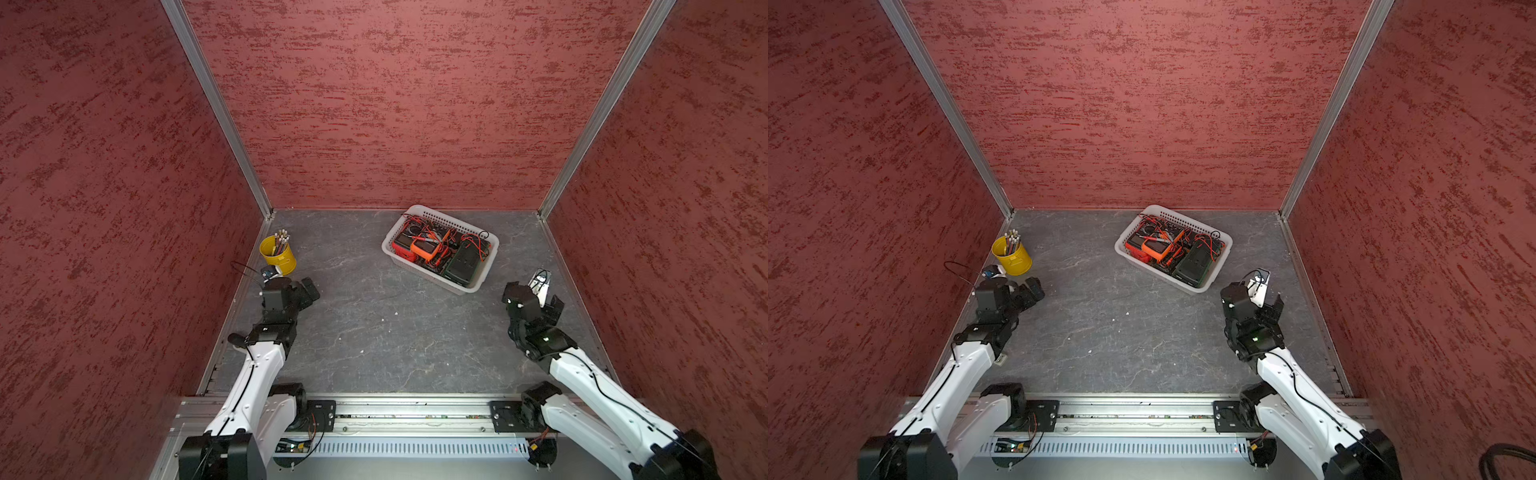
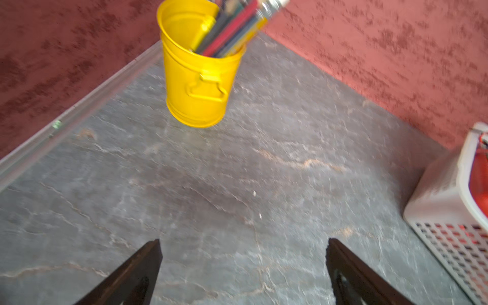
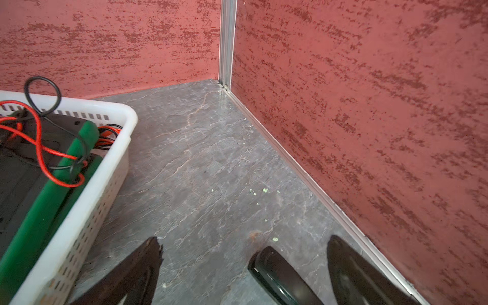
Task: Put the multimeter into the basket
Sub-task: Reset both arms
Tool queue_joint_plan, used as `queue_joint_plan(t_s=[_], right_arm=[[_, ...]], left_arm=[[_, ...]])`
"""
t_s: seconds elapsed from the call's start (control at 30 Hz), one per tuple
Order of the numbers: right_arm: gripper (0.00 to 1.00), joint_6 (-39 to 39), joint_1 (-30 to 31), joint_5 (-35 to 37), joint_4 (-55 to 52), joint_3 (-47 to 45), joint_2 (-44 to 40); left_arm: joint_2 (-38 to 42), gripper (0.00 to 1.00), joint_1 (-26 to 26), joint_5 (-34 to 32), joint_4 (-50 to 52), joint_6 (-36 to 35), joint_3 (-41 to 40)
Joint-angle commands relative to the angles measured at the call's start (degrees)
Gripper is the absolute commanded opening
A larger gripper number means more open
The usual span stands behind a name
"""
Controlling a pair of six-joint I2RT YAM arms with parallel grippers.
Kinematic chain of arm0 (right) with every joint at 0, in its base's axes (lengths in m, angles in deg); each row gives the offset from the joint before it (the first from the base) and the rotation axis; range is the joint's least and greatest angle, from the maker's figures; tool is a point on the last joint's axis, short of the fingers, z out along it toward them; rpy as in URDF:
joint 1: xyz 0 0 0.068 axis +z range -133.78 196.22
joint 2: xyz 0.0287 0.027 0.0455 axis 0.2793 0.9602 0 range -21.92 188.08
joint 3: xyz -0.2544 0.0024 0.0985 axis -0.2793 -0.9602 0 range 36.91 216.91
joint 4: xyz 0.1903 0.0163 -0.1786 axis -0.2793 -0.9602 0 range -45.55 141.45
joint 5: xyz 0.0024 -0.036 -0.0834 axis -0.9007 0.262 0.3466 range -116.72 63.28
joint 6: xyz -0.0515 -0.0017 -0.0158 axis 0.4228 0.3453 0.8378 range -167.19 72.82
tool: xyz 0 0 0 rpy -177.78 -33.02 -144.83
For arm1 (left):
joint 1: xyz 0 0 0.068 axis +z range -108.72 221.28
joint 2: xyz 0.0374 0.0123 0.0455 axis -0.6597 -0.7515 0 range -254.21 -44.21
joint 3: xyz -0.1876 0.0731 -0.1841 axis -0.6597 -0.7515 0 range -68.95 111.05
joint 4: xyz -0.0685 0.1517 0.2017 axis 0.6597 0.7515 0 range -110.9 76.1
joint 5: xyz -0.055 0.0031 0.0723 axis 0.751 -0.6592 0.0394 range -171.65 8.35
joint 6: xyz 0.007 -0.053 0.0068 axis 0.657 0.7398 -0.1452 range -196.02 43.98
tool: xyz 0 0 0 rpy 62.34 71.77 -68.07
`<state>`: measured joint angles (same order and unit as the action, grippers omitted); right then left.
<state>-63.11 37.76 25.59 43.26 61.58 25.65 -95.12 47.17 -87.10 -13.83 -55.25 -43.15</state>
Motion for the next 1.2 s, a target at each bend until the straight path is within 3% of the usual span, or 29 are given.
queue_joint_plan(t_s=[0.0,0.17,0.43,0.7,1.0,1.17], right_arm=[[0.99,8.3,-2.2,0.7,15.5,-3.3,-1.0],[0.99,10.1,-7.4,-7.5,23.1,-5.9,2.1],[0.99,14.9,-13.6,-18.4,35.5,-7.2,9.5],[0.99,13.9,-20.0,-26.9,44.5,-7.7,16.2],[0.99,14.7,-21.1,-32.6,54.8,-9.3,22.7],[0.99,16.4,-21.3,-34.5,55.1,-8.1,25.7]], left_arm=[[1.0,1.0,3.8,4.3,-7.6,-1.4,-2.7],[0.4,1.0,6.8,6.6,-15.5,-4.6,-5.4],[-5.4,1.0,6.3,17.7,-33.7,-11.1,-9.5],[-16.3,1.0,-3.0,10.6,-44.8,-20.9,-7.6],[-29.5,1.0,-2.9,13.9,-52.3,-21.8,-4.4],[-36.9,1.0,-2.7,14.6,-58.3,-22.3,-3.7]])
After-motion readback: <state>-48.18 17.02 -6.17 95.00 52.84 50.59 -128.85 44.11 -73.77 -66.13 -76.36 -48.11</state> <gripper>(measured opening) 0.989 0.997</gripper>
